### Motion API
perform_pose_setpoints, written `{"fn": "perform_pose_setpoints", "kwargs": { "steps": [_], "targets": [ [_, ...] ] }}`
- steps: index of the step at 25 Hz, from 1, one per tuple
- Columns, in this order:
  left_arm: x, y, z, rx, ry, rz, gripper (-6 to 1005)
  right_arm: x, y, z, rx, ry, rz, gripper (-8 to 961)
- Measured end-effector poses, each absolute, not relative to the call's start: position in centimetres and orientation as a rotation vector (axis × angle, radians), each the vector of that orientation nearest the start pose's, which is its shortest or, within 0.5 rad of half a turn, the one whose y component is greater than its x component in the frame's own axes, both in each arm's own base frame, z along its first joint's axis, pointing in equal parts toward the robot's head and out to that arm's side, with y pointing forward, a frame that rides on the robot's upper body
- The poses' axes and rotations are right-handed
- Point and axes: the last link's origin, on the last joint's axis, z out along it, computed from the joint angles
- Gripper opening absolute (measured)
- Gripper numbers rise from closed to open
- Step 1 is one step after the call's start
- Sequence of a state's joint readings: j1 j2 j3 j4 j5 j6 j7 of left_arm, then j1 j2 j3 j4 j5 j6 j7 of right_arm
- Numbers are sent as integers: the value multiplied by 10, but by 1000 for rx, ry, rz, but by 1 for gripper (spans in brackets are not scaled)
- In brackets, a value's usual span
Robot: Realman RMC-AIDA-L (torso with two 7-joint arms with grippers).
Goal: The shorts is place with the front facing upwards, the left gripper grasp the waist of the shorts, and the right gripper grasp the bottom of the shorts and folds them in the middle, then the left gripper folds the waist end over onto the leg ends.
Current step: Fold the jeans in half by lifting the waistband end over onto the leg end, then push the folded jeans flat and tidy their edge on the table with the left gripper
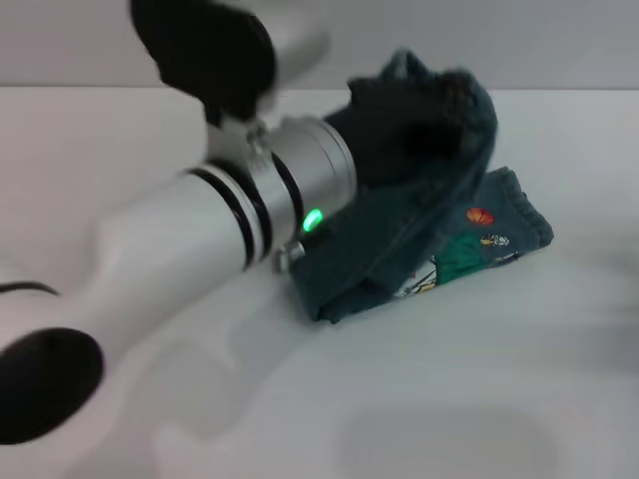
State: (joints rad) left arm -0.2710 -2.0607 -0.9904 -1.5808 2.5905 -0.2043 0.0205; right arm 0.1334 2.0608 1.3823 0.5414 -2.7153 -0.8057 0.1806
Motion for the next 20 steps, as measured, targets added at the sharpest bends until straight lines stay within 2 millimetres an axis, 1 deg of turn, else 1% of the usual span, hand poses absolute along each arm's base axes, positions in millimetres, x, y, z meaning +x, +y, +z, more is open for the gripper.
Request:
{"fn": "perform_pose_setpoints", "kwargs": {
  "steps": [4, 10, 13, 16, 20],
  "targets": [
    [-70, 313, -85, -2306, -648, -769, 104, 379, 284, 21, -1352, 781, 627, -1],
    [-69, 313, -86, -2294, -635, -798, 186, 378, 283, 17, -1367, 788, 625, -1],
    [-72, 313, -85, -2279, -640, -810, 315, 373, 283, 14, -1387, 776, 635, -1],
    [-79, 315, -86, -2264, -652, -802, 443, 368, 283, 11, -1421, 746, 643, -1],
    [-101, 315, -93, -2255, -695, -733, 607, 367, 275, 13, -1412, 715, 661, -1]
  ]
}}
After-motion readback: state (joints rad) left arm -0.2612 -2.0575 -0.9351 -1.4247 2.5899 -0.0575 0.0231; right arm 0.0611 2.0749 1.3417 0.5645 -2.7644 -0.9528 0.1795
